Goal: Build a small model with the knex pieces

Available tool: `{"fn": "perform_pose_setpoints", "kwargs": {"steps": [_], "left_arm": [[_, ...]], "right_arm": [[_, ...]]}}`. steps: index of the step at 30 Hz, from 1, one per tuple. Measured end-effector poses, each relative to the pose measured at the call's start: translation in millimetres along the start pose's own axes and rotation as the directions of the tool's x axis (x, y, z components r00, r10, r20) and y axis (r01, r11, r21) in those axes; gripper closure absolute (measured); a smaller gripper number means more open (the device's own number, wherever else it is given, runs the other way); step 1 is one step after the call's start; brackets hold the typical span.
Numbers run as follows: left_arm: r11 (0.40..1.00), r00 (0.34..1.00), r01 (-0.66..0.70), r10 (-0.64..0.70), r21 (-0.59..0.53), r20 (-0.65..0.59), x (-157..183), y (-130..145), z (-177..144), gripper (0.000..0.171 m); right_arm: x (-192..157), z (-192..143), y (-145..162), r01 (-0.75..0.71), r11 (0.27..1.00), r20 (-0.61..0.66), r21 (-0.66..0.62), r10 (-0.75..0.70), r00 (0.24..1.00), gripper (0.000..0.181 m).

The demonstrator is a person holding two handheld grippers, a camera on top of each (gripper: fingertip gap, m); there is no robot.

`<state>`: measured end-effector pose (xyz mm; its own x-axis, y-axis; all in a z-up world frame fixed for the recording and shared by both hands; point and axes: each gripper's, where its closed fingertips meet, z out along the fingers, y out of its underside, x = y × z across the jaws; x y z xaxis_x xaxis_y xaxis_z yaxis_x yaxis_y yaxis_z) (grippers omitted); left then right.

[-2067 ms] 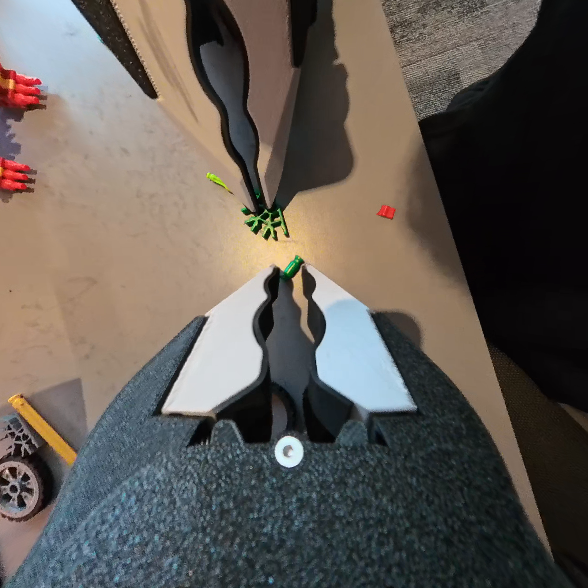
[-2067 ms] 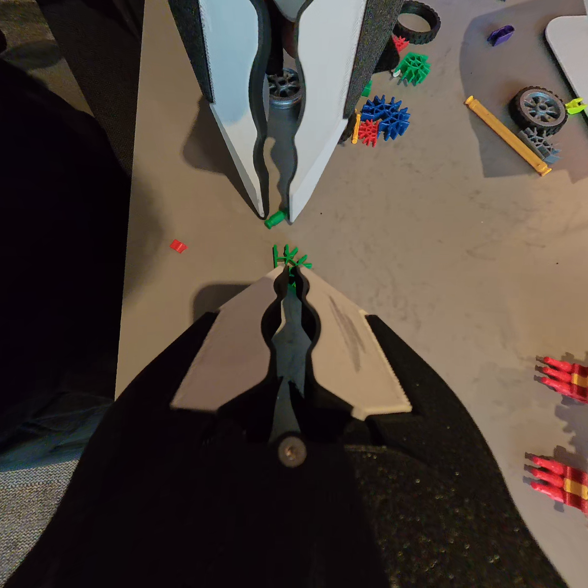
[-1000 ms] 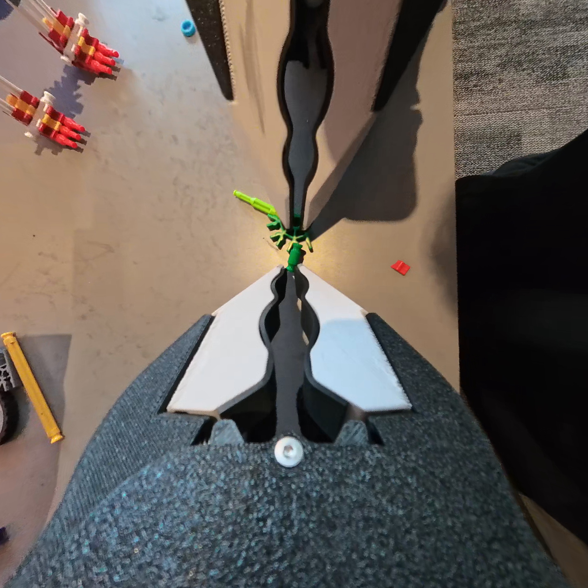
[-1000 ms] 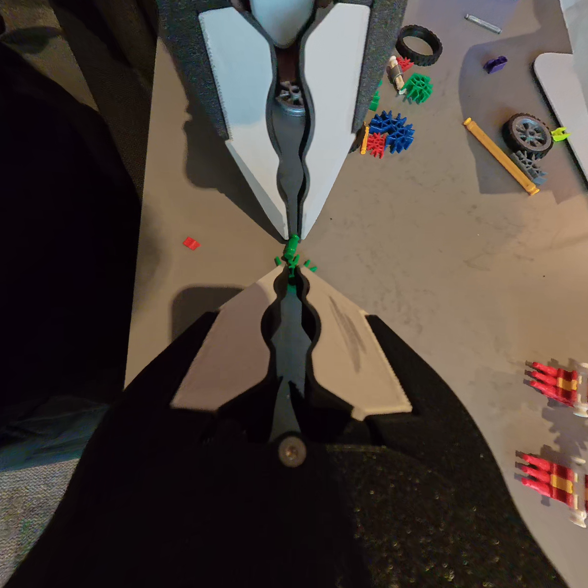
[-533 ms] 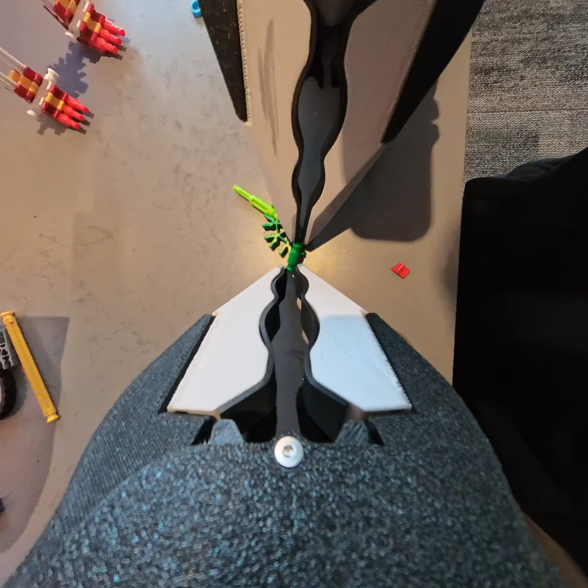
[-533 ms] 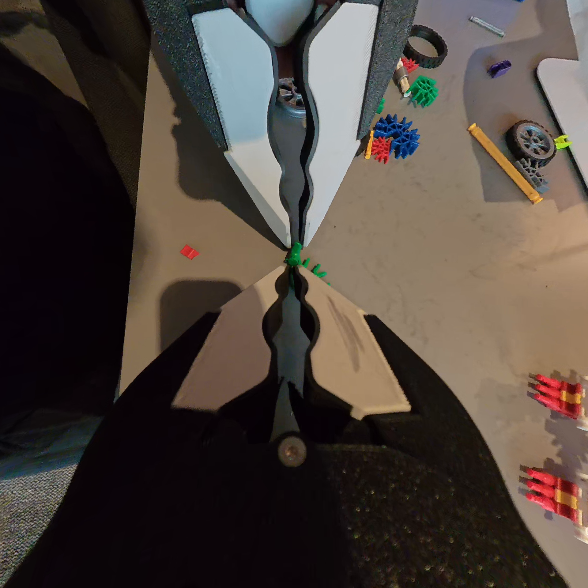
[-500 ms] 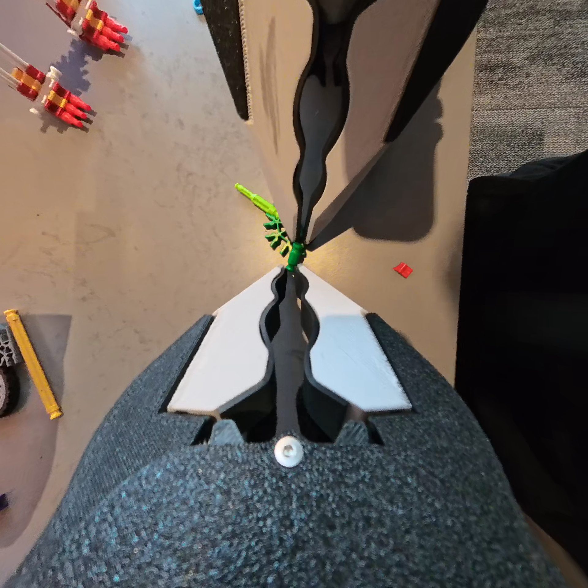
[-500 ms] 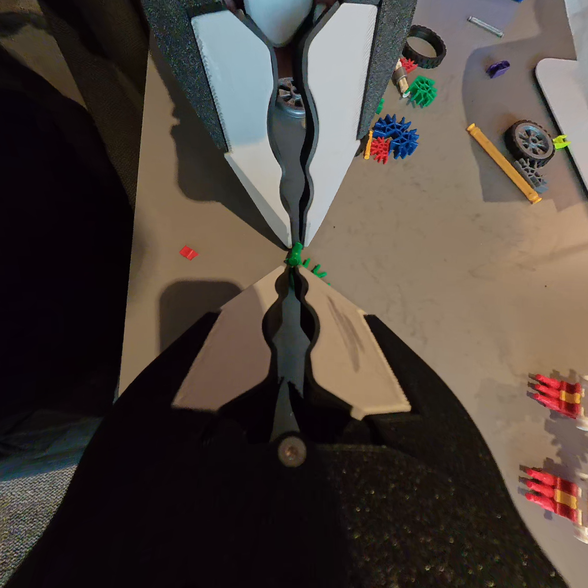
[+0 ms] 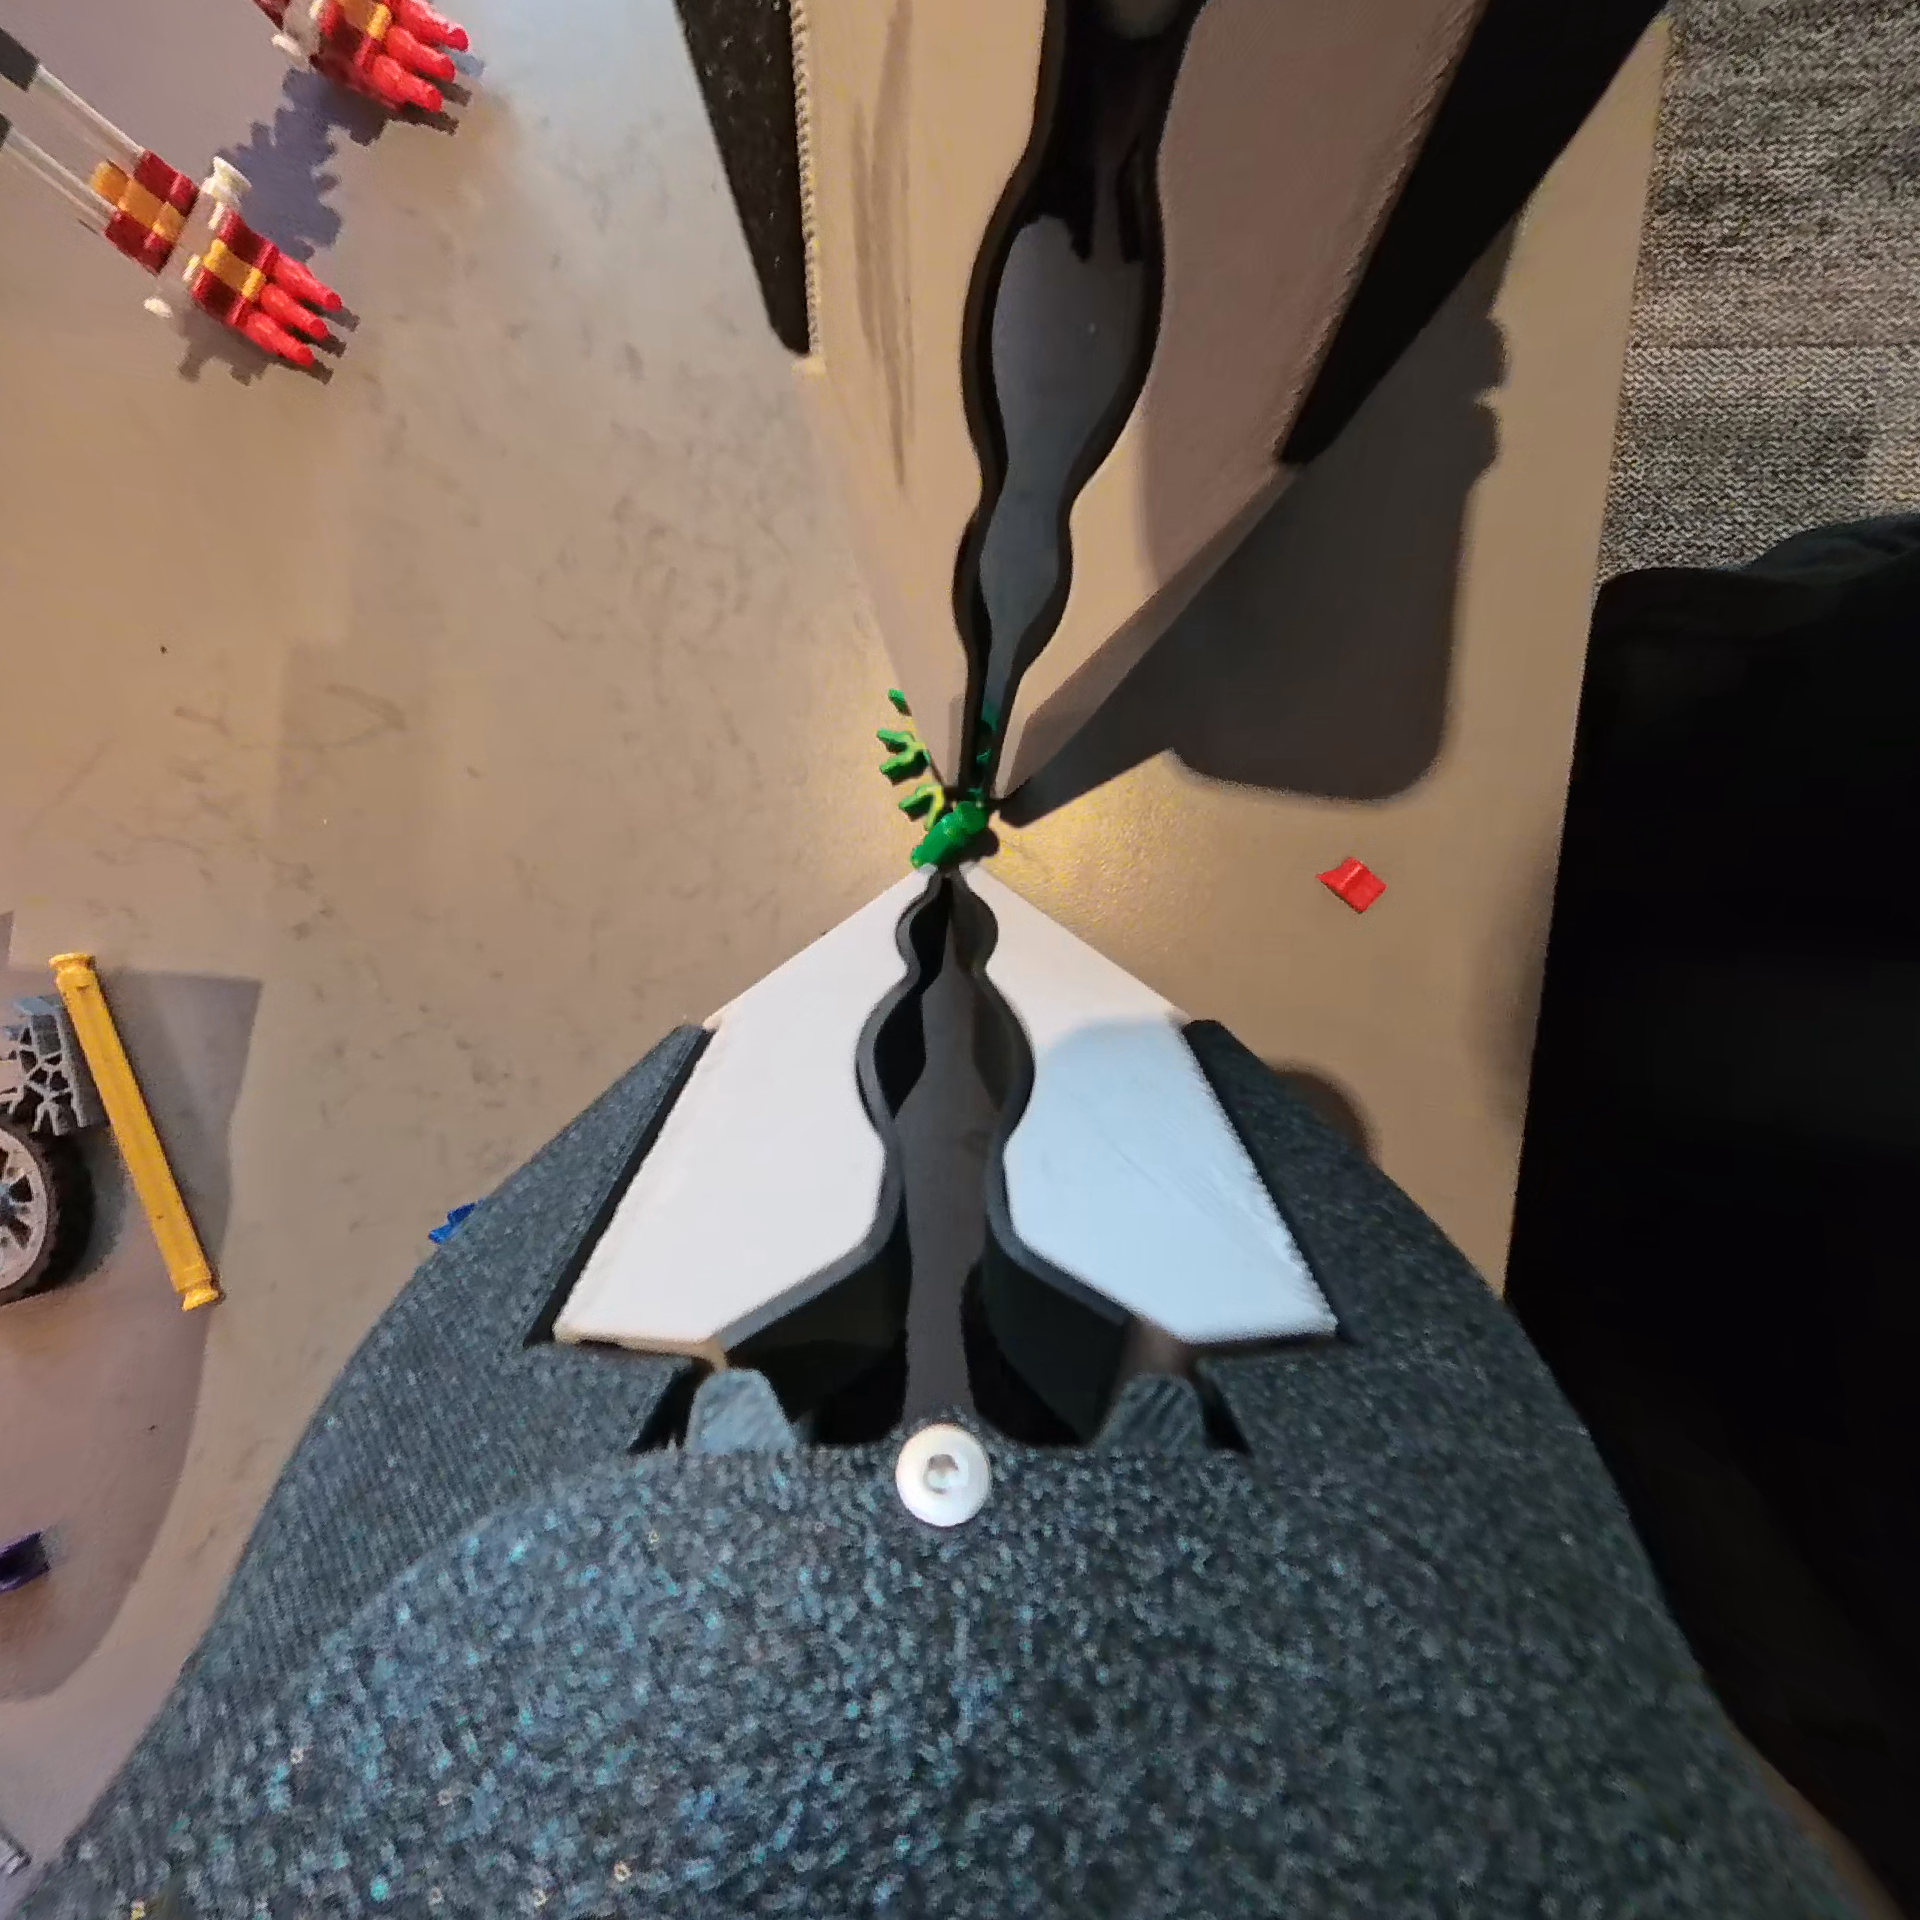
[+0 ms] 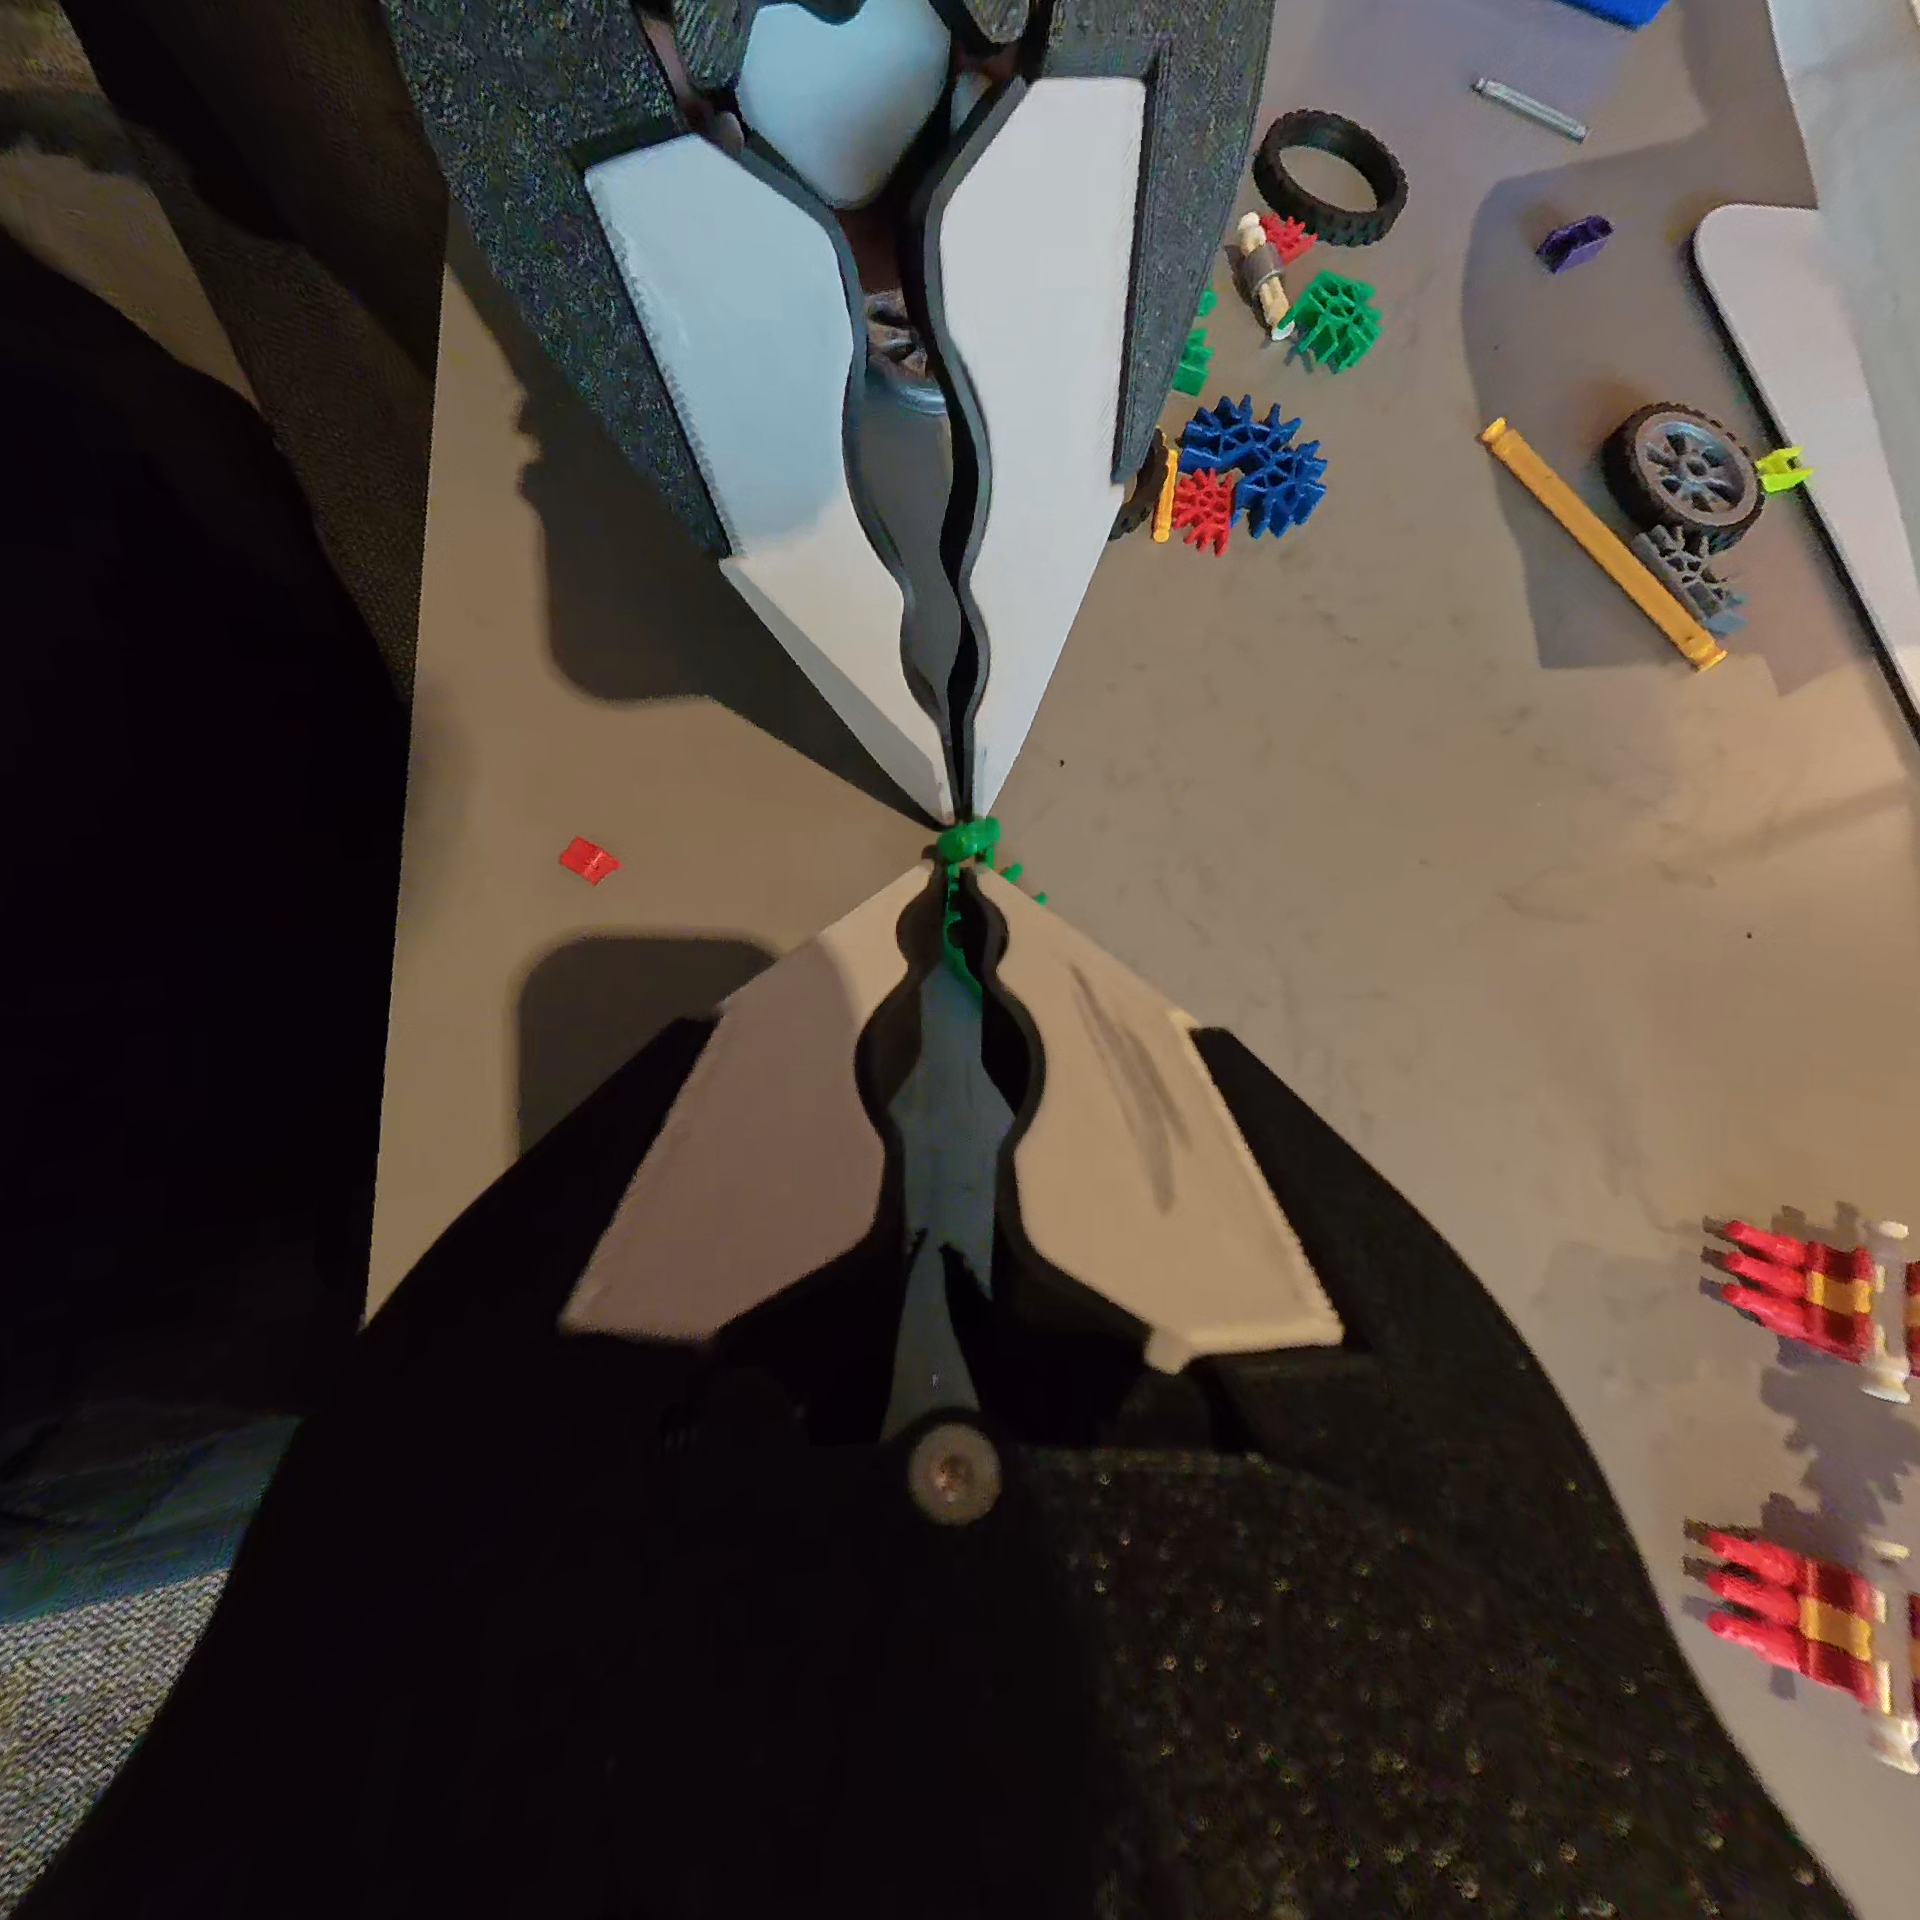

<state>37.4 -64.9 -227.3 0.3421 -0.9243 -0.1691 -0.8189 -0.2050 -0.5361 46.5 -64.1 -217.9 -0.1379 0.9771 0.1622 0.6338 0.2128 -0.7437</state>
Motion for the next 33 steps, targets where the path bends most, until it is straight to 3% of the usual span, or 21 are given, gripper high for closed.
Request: {"fn": "perform_pose_setpoints", "kwargs": {"steps": [7, 11, 19, 33], "left_arm": [[0.998, 0.999, -0.034, 0.033, 0.046, 0.015, -1.4, -5.1, -4.6, 0.155], [0.993, 0.993, -0.115, 0.114, 0.032, 0.019, -1.8, -2.6, -0.6, 0.155], [0.995, 0.995, -0.083, 0.085, 0.05, -0.052, 1.8, -2.7, 0.7, 0.165], [0.997, 0.996, -0.048, 0.053, 0.068, -0.074, 1.3, 1.3, -1.9, 0.166]], "right_arm": [[3.4, -6.1, 3.7, -0.021, 1.0, -0.009, 0.009, 0.021, 1.0, 0.179], [2.6, -6.3, 3.8, -0.017, 1.0, -0.005, 0.011, 0.017, 1.0, 0.179], [3.2, -7.0, 3.6, -0.017, 1.0, -0.003, 0.02, 0.017, 1.0, 0.179], [3.6, -8.1, 2.7, -0.017, 0.999, 0.002, 0.032, 0.017, 1.0, 0.179]]}}
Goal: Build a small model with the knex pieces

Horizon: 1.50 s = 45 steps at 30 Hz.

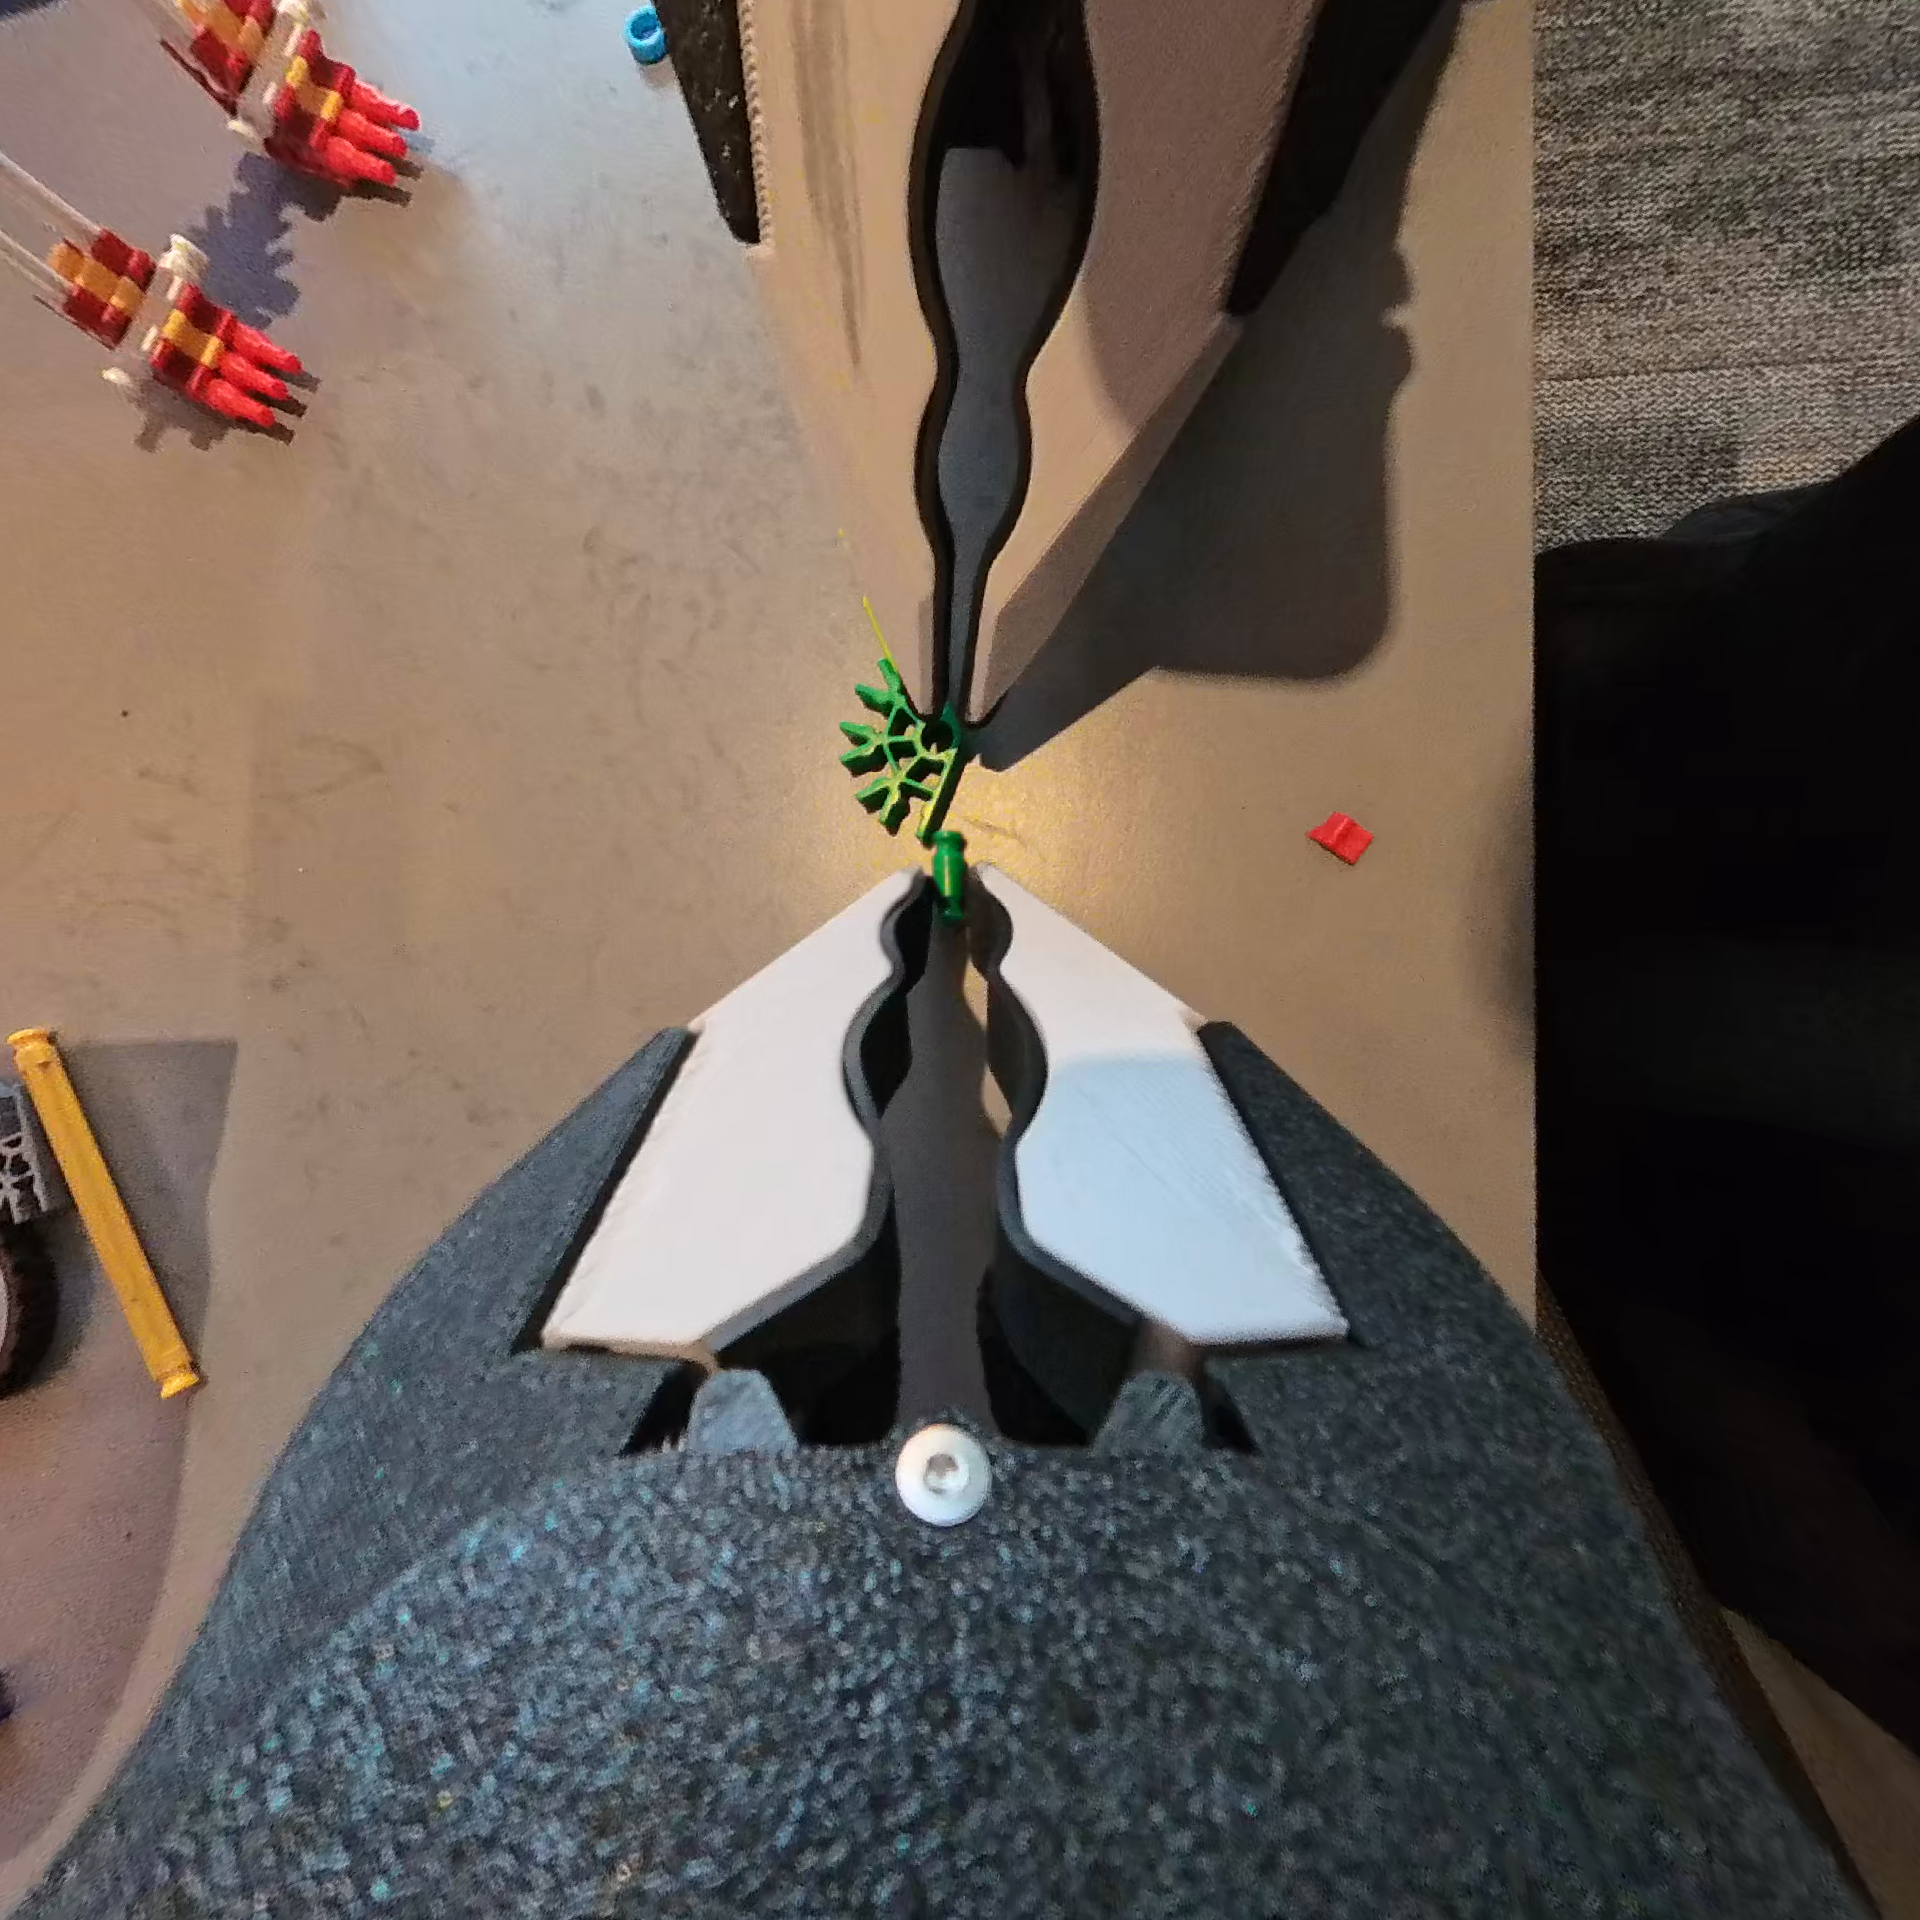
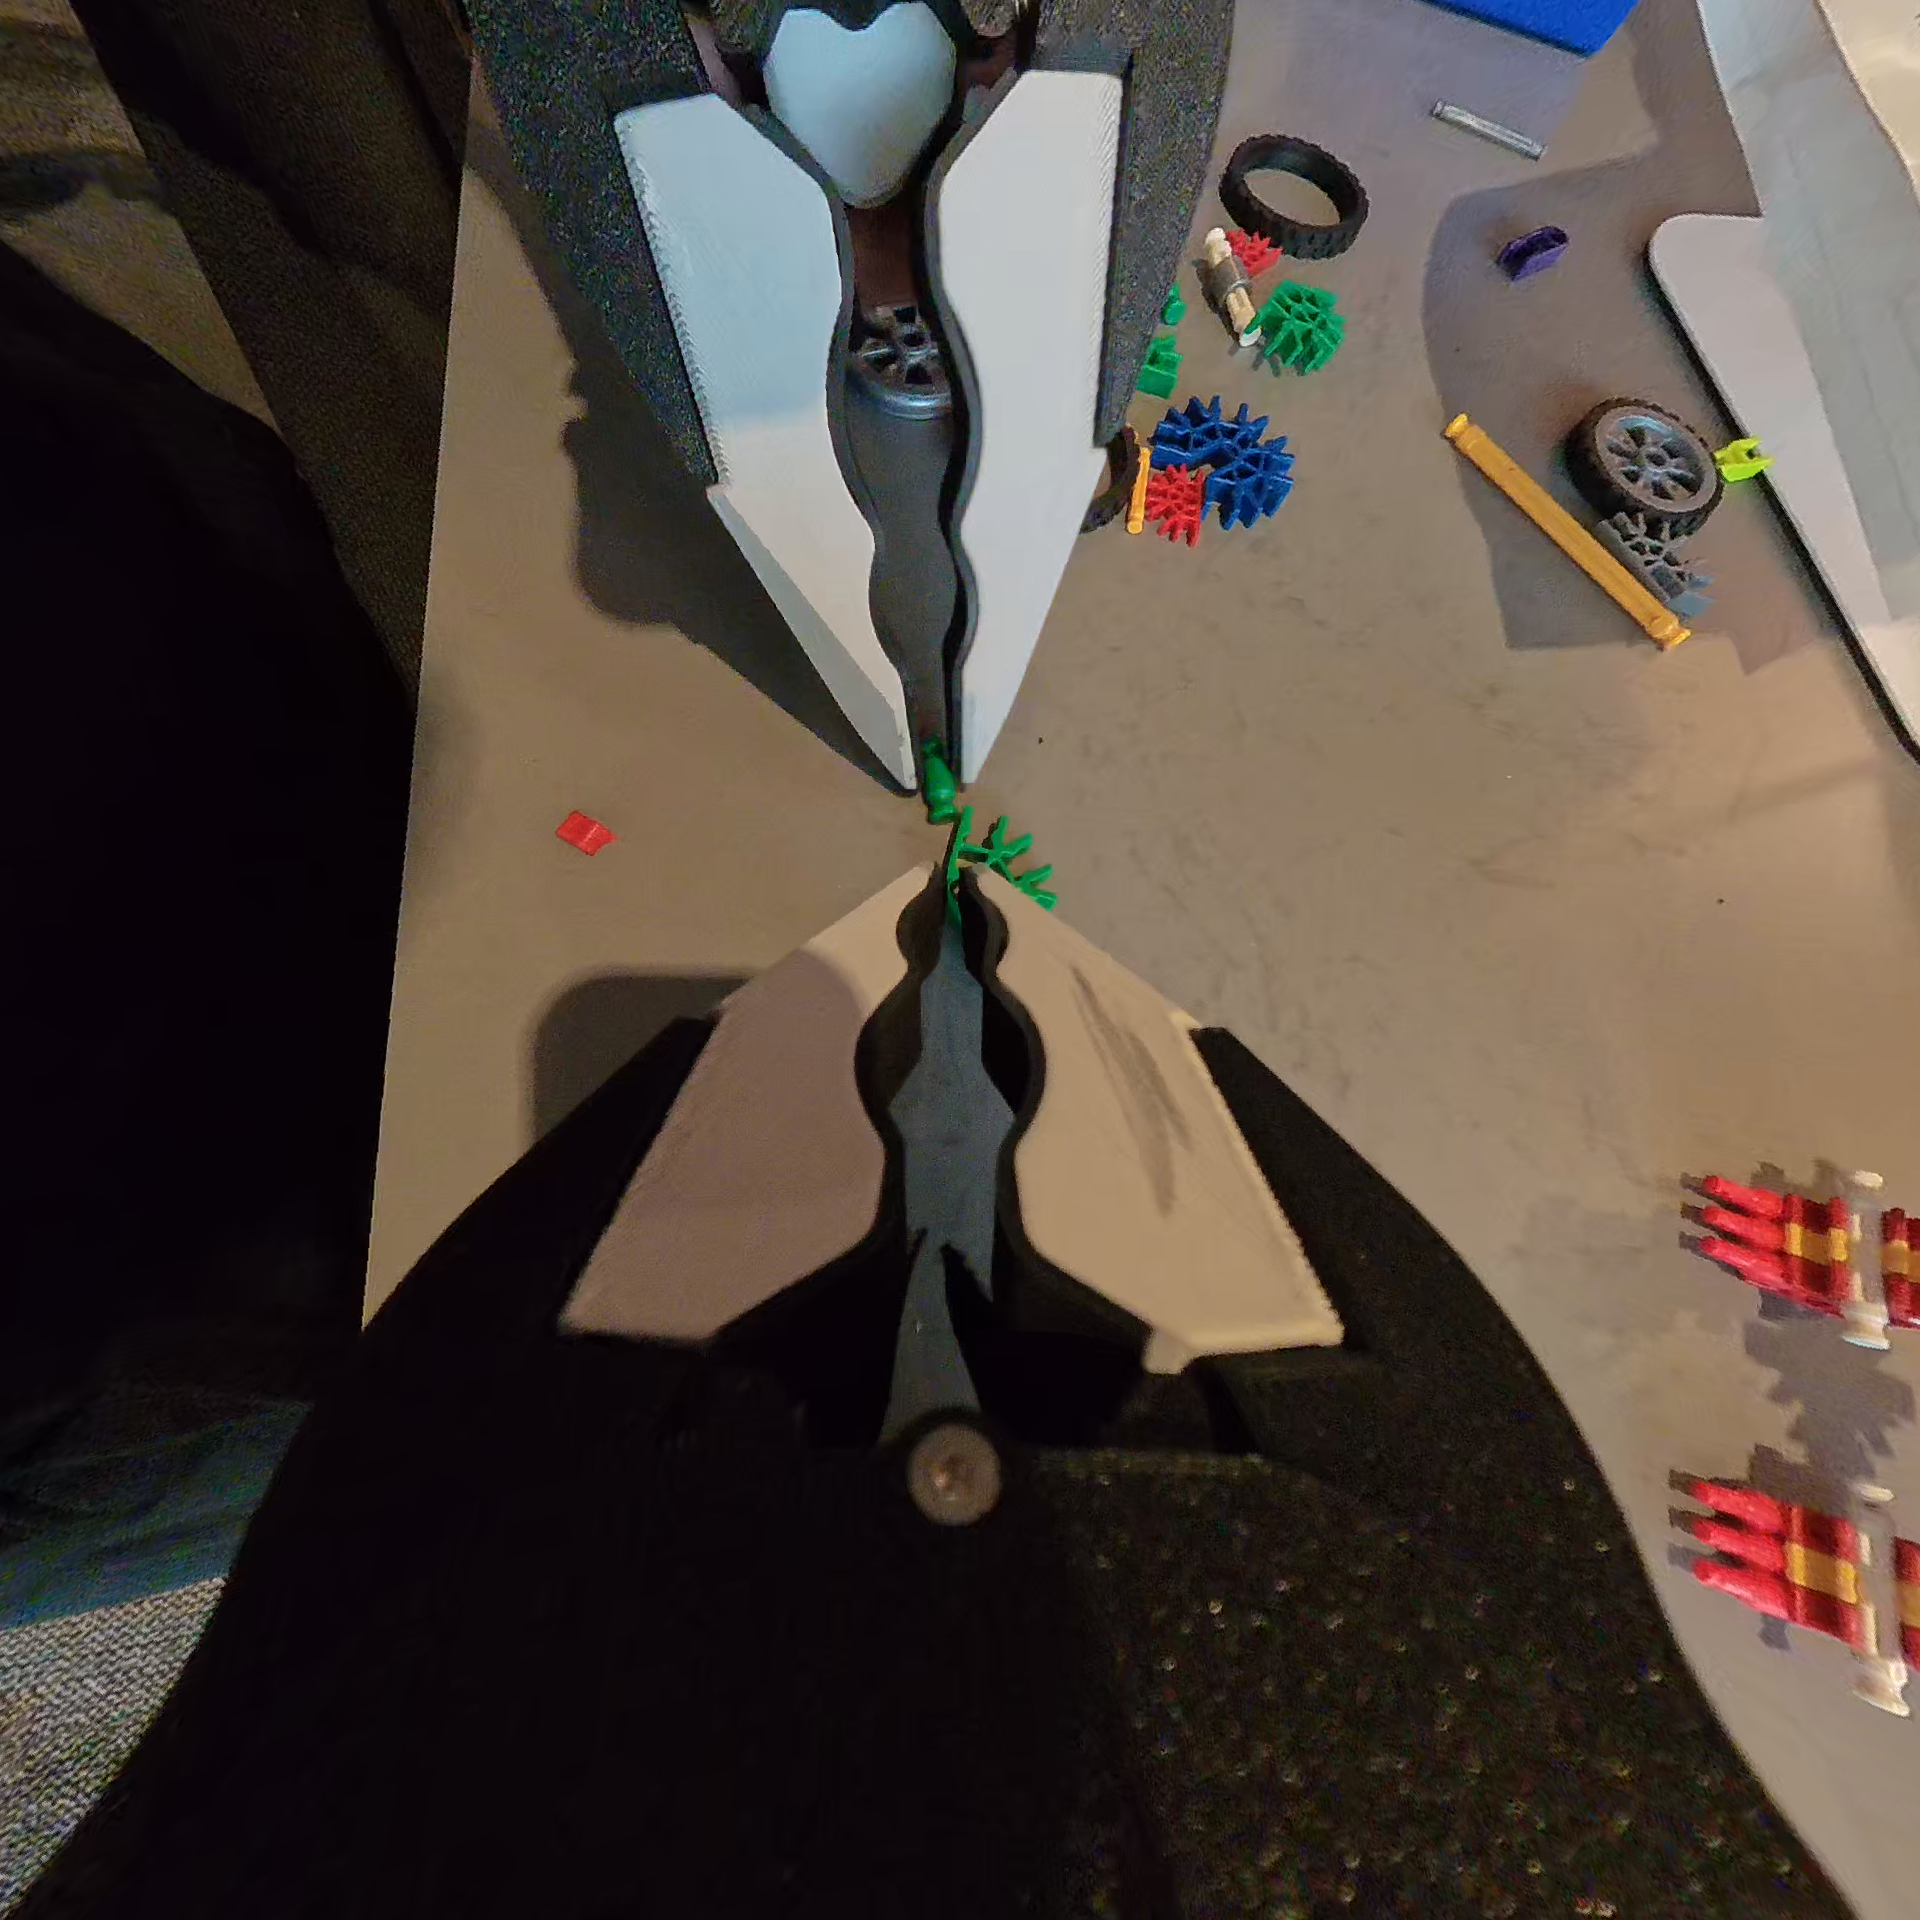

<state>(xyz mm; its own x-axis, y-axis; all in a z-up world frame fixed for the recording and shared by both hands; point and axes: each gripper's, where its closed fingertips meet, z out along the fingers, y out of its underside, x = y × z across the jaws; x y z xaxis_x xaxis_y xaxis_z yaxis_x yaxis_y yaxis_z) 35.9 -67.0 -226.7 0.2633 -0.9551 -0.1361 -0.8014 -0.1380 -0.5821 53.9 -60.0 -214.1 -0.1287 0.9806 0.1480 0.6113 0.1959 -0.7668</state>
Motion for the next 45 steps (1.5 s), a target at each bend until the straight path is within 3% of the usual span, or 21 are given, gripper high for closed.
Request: {"fn": "perform_pose_setpoints", "kwargs": {"steps": [8, 24, 45], "left_arm": [[1.0, 1.0, -0.005, 0.005, 0.004, 0.021, -6, 0, -2, 0.166], [0.983, 0.984, -0.177, 0.178, -0.052, 0.006, -13, -5, 5, 0.166], [0.976, 0.976, -0.216, 0.216, -0.039, 0.006, -15, -13, 8, 0.166]], "right_arm": [[0, 1, 1, 0.002, 1.0, -0.002, -0.005, -0.002, 1.0, 0.179], [-1, 1, 2, 0.003, 1.0, 0.009, -0.011, -0.003, 1.0, 0.179], [3, 1, 7, -0.009, 0.999, -0.005, -0.035, 0.009, 1.0, 0.179]]}}
